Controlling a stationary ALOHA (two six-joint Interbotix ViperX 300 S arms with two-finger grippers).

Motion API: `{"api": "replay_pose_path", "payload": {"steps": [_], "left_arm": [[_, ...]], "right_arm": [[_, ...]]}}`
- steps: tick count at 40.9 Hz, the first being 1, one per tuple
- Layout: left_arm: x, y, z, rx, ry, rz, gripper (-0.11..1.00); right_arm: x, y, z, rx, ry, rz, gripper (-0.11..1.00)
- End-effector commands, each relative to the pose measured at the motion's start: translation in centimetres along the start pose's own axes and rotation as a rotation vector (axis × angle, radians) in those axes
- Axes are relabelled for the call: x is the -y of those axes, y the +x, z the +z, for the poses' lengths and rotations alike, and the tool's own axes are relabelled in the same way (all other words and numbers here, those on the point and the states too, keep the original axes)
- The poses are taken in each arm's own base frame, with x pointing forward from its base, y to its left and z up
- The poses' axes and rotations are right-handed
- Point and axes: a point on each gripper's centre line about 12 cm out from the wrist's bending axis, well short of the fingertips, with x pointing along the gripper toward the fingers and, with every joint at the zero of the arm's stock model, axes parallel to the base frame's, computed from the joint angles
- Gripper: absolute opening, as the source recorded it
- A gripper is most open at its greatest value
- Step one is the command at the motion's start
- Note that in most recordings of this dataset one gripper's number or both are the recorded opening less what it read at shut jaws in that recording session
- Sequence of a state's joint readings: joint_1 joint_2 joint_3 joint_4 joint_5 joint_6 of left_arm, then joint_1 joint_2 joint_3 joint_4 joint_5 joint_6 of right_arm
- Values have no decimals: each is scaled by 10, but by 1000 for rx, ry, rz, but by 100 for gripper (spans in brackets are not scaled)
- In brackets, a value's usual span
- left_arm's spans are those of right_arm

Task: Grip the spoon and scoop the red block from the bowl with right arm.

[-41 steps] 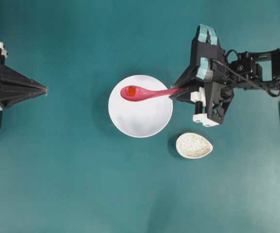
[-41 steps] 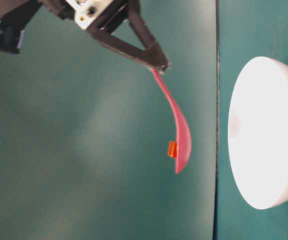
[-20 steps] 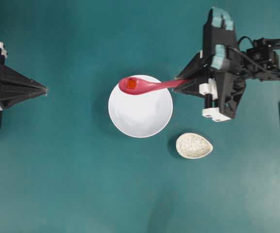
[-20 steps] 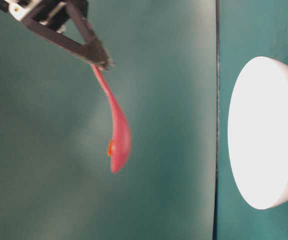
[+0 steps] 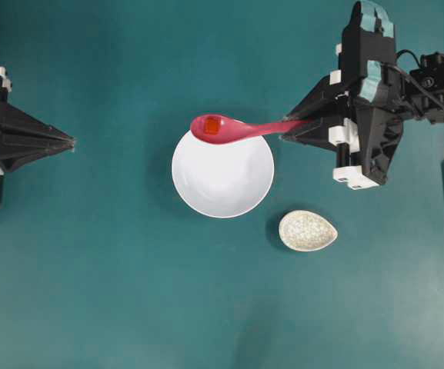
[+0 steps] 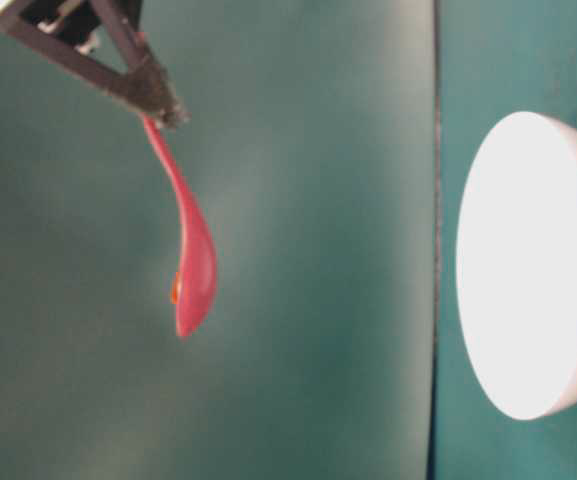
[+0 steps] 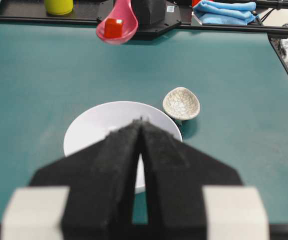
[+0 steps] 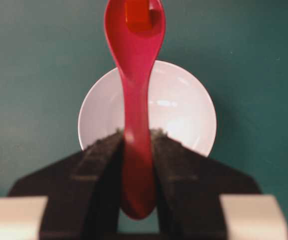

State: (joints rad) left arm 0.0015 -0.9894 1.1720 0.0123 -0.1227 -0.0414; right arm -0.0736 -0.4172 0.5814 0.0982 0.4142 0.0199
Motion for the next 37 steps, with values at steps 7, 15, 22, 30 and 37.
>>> {"api": "replay_pose_path", "payload": {"steps": [7,15,22,30,37], "left_arm": [[1,2,9,21,0,-4,0],[4,2,9,21,2,-18,0],[8,2,9,20,2,-38,0],[8,2,8,19,8,-39,0],[8,2,8,16,14,-38,0]], "right_arm": [[-1,-8,11,40,-4,3,23],[-1,-8,11,40,-4,3,23],[-1,-8,10,38,-4,3,23],[-1,-8,10,38,-3,1,23],[-1,-8,10,38,-8,0,23]]}}
